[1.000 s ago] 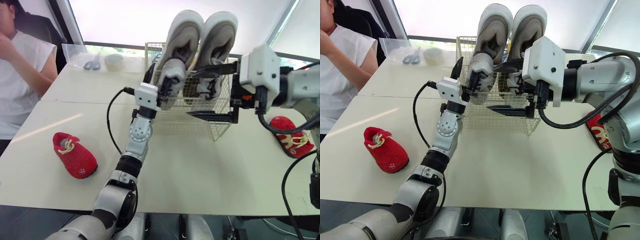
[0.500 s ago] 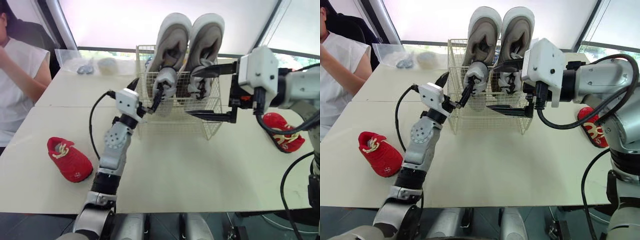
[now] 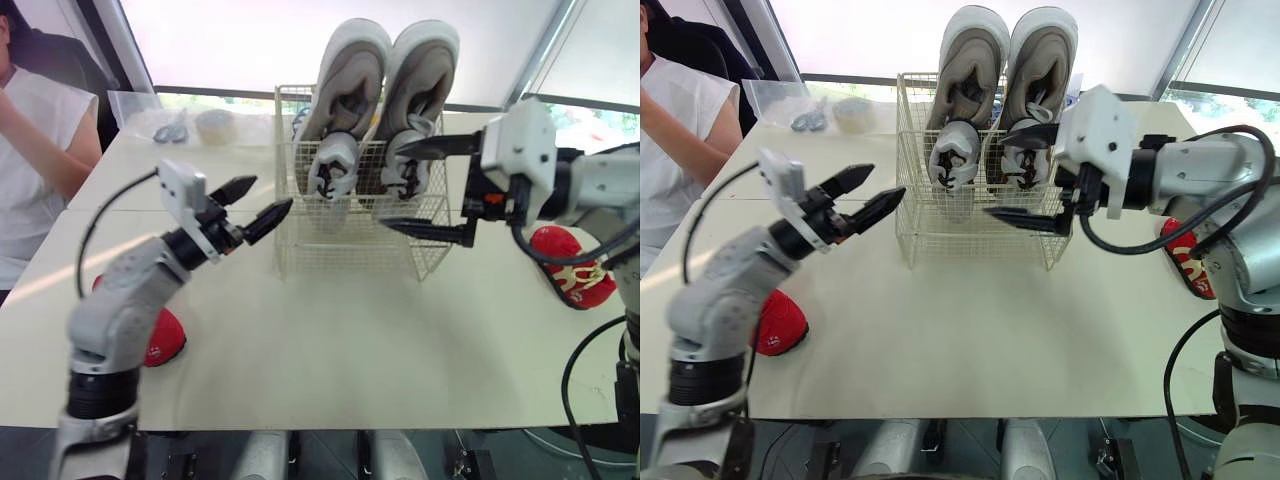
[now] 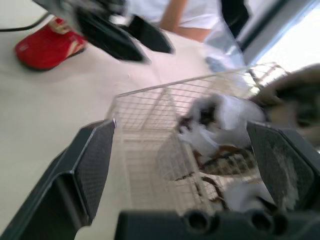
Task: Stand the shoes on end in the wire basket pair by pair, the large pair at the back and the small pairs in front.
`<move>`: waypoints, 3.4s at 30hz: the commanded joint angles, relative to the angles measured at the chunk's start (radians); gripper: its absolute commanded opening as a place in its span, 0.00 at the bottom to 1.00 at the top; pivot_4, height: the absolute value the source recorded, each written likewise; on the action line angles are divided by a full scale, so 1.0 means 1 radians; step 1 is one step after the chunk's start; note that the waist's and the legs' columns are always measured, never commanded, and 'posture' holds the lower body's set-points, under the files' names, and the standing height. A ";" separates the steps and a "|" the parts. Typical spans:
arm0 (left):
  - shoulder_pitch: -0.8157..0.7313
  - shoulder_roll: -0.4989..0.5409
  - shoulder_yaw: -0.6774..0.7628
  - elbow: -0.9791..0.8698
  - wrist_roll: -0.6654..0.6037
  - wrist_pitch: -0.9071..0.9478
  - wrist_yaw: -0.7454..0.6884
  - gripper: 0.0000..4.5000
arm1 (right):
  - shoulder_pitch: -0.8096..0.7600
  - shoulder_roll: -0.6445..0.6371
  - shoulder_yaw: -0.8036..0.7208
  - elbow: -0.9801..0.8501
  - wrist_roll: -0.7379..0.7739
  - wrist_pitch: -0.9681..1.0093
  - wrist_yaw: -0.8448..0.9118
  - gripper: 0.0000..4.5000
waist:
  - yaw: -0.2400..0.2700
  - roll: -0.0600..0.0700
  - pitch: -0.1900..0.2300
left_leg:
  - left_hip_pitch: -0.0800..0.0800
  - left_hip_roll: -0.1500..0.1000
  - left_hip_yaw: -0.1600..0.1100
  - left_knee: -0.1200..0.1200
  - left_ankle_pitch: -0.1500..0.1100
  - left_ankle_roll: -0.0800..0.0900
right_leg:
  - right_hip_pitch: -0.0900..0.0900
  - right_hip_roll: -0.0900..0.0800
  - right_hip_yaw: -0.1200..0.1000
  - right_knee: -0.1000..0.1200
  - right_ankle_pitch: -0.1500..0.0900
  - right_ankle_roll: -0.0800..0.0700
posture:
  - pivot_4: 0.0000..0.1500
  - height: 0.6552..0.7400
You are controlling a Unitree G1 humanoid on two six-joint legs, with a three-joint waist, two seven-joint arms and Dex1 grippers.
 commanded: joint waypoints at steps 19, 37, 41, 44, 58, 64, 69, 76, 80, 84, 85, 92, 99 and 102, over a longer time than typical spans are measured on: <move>-0.160 0.194 -0.058 0.039 -0.220 0.206 -0.340 0.98 | 0.500 -0.147 -0.337 0.613 -0.264 -0.034 -0.207 1.00 | -0.020 0.003 0.000 | 0.003 0.003 0.009 -0.001 0.001 0.003 | 0.000 0.001 0.002 0.000 0.001 -0.001 | 1.00 0.94; -0.126 0.186 -0.060 -0.024 -0.123 0.166 -0.310 0.99 | 0.201 -0.064 -0.203 1.164 -0.297 -0.087 -0.189 0.94 | -0.024 0.002 0.000 | 0.003 0.003 0.011 0.001 0.002 0.004 | 0.001 0.001 0.003 0.000 0.001 -0.001 | 1.00 0.94; -0.133 0.189 -0.061 -0.024 -0.121 0.162 -0.303 1.00 | 0.179 -0.054 -0.182 1.174 -0.305 -0.071 -0.174 0.59 | -0.024 0.002 0.000 | 0.003 0.003 0.010 0.000 0.002 0.004 | 0.001 0.001 0.003 0.000 0.001 -0.001 | 1.00 0.94; -0.146 0.184 -0.067 -0.017 -0.113 0.153 -0.297 1.00 | 0.180 -0.046 -0.169 1.146 -0.304 -0.058 -0.168 0.25 | -0.024 0.002 0.000 | 0.003 0.003 0.010 0.000 0.002 0.004 | 0.001 0.001 0.003 0.001 0.001 -0.001 | 1.00 0.94; -0.312 0.169 -0.013 0.170 -0.206 0.257 -0.252 1.00 | 0.048 -0.144 -0.322 0.432 -0.168 -0.110 -0.189 0.07 | -0.023 0.007 0.003 | 0.002 0.003 0.012 0.000 0.002 0.004 | -0.004 0.005 0.004 0.007 0.000 0.001 | 1.00 0.94; -0.476 0.144 -0.016 0.331 -0.243 0.319 -0.282 1.00 | -0.051 -0.112 -0.205 0.113 -0.096 -0.183 -0.131 0.07 | -0.023 0.002 0.003 | 0.002 0.003 0.011 0.002 0.002 0.004 | -0.002 0.004 0.002 0.007 0.000 0.001 | 1.00 0.94; -0.549 0.139 -0.037 0.399 -0.222 0.351 -0.338 1.00 | -0.041 -0.093 -0.067 0.034 -0.208 -0.346 -0.095 0.07 | -0.022 0.002 0.003 | 0.002 0.002 0.012 0.001 0.002 0.004 | -0.003 0.001 0.003 0.006 0.000 0.001 | 1.00 0.94; -0.593 0.113 -0.031 0.453 -0.226 0.398 -0.347 1.00 | -0.047 -0.034 0.022 0.028 -0.290 -0.499 -0.084 0.07 | -0.023 0.001 0.003 | 0.002 0.002 0.012 0.001 0.002 0.004 | -0.004 0.001 0.003 0.006 0.000 0.001 | 1.00 0.94; -0.593 0.098 -0.041 0.457 -0.199 0.394 -0.354 1.00 | -0.073 -0.008 0.054 0.009 -0.296 -0.515 -0.067 0.07 | -0.023 0.001 0.003 | 0.002 0.002 0.012 0.001 0.002 0.004 | -0.004 0.001 0.003 0.008 0.000 0.001 | 1.00 0.94; -0.593 0.075 -0.053 0.462 -0.177 0.395 -0.351 1.00 | -0.104 0.024 0.091 -0.012 -0.293 -0.513 -0.052 0.07 | -0.023 0.001 0.003 | 0.002 0.003 0.012 0.002 0.002 0.003 | -0.005 0.001 0.003 0.010 0.000 0.001 | 1.00 0.94; -0.592 0.068 -0.056 0.461 -0.170 0.394 -0.352 1.00 | -0.116 0.034 0.101 -0.015 -0.293 -0.511 -0.047 0.07 | -0.023 0.001 0.003 | 0.002 0.003 0.012 0.002 0.002 0.003 | -0.005 0.001 0.003 0.010 0.000 0.001 | 1.00 0.94; -0.578 0.033 -0.082 0.468 -0.106 0.373 -0.355 0.82 | -0.163 0.066 0.135 -0.009 -0.299 -0.502 -0.011 0.07 | -0.022 0.001 0.003 | 0.002 0.002 0.012 0.002 0.002 0.003 | -0.005 0.001 0.003 0.011 0.000 0.001 | 1.00 0.94; -0.568 0.013 -0.051 0.457 -0.117 0.393 -0.342 0.08 | -0.158 0.061 0.118 -0.008 -0.257 -0.404 0.026 0.30 | -0.023 0.001 0.003 | 0.002 0.002 0.012 0.002 0.002 0.003 | -0.005 0.001 0.003 0.011 0.000 0.001 | 1.00 0.94; -0.558 0.000 -0.024 0.452 -0.136 0.404 -0.312 0.05 | -0.133 0.043 0.056 -0.028 -0.137 -0.241 0.036 0.64 | -0.021 0.001 0.003 | 0.002 0.003 0.011 0.002 0.002 0.003 | -0.005 0.000 0.004 0.012 0.000 0.001 | 1.00 0.94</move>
